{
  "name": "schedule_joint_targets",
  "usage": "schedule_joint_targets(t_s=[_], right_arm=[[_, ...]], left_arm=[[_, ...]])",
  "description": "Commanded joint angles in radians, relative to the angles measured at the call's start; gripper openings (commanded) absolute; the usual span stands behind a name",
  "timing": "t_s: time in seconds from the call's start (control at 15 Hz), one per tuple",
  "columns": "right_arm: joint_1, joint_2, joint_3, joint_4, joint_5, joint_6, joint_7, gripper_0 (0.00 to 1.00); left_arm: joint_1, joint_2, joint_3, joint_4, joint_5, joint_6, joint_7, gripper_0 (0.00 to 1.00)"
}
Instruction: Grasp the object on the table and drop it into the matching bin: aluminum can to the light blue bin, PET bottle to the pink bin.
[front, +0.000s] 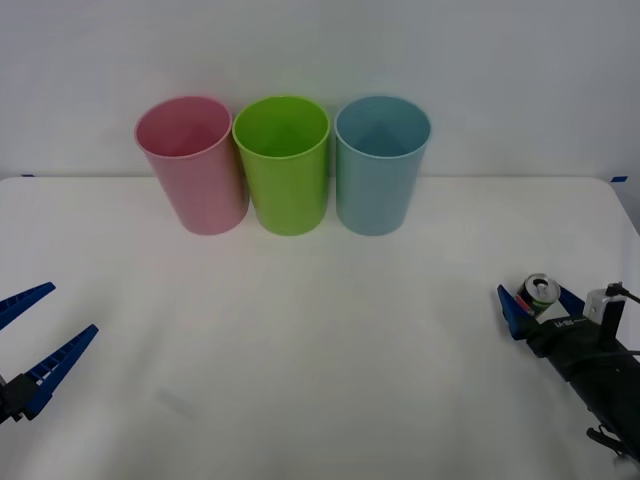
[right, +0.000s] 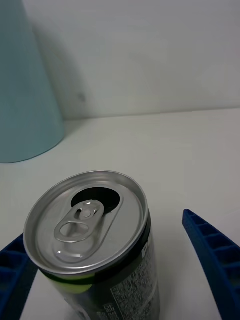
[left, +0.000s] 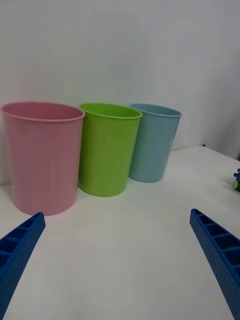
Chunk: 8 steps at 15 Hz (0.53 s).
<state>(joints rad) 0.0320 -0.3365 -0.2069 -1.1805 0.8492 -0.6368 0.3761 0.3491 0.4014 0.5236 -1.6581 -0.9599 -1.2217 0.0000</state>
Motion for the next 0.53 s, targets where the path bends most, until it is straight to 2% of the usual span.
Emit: schedule_joint_targets(t_s=[0.07, 0.53], right_arm=[[0.000, -0.001, 0.000, 0.001, -0.007, -0.009, 0.003, 0.00], [0.002, -0.001, 0.000, -0.001, -0.015, -0.050, 0.012, 0.00]], left_arm=[[0.000, 0.000, 0.000, 0.000, 0.000, 0.000, 0.000, 1.00], [0.000, 0.000, 0.000, 0.000, 0.000, 0.000, 0.000, 1.00]])
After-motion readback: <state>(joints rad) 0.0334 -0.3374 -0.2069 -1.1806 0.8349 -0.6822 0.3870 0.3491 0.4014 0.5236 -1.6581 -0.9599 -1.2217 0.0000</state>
